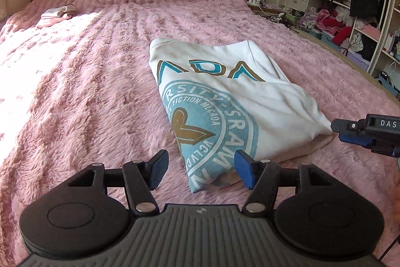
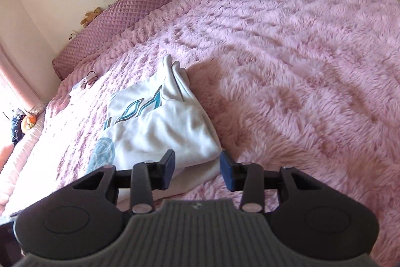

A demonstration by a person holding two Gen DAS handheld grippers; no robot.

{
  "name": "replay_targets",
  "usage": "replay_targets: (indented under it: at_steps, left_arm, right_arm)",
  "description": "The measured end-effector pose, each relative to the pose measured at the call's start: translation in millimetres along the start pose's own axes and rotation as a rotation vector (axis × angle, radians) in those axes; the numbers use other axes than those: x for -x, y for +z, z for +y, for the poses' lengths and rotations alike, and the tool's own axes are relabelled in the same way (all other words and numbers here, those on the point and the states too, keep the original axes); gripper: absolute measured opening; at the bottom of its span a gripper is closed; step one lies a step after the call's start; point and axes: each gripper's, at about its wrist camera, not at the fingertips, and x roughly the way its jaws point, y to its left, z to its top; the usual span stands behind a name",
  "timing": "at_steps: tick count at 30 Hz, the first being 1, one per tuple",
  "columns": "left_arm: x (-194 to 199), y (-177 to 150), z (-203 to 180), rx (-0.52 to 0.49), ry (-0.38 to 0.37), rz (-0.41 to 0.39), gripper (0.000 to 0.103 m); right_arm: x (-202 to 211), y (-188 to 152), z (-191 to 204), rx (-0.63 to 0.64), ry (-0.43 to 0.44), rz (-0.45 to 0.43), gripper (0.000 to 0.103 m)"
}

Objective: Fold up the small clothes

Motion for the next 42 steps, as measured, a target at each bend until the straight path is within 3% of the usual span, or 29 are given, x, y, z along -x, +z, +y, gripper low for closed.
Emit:
replay_targets:
  at_steps: [4,11,17,21,28,31,35,42]
  left_arm:
    - [-9,-8,-6,-0.084,0.051,0.034,0.071]
    - [-22,-22,-14,-0.195,0.079,0.06,0.07]
    - [-16,-23,-17,-0.209,0.075,0.019,0.061]
    - [-11,-19,-12,-0.162,0.034,-0.018,0.061]
    - [-8,-17,-10,-0.125,0.053,-0.051,0.061]
    - [-12,-23,-15,-0.151,0.036,-0.02,0.061]
    - [-14,-31,-26,-0.24,0.076,-0.023,0.061]
    - [-16,-24,-24,-0.254,0.161,-0.054,0.061]
  right_arm:
    - [-14,-3,-5,-0.09,0.03,0.068,0.037]
    - [-27,-6,-4,-0.15,0.028,0.089,0.037]
    - [-29,1,2,-0.123,0.03,0.071,0.038]
    - [-32,4,4,-0.117,0.022,0.062,0.038]
    - [-33,5,6,-0.103,0.021,0.06,0.039]
    - [-32,4,4,-0.11,0.02,0.059,0.041]
    - [-33,2,3,-0.114,0.021,0.064,0.042]
    - [-32,1,4,-0.108,0.019,0.067,0.043]
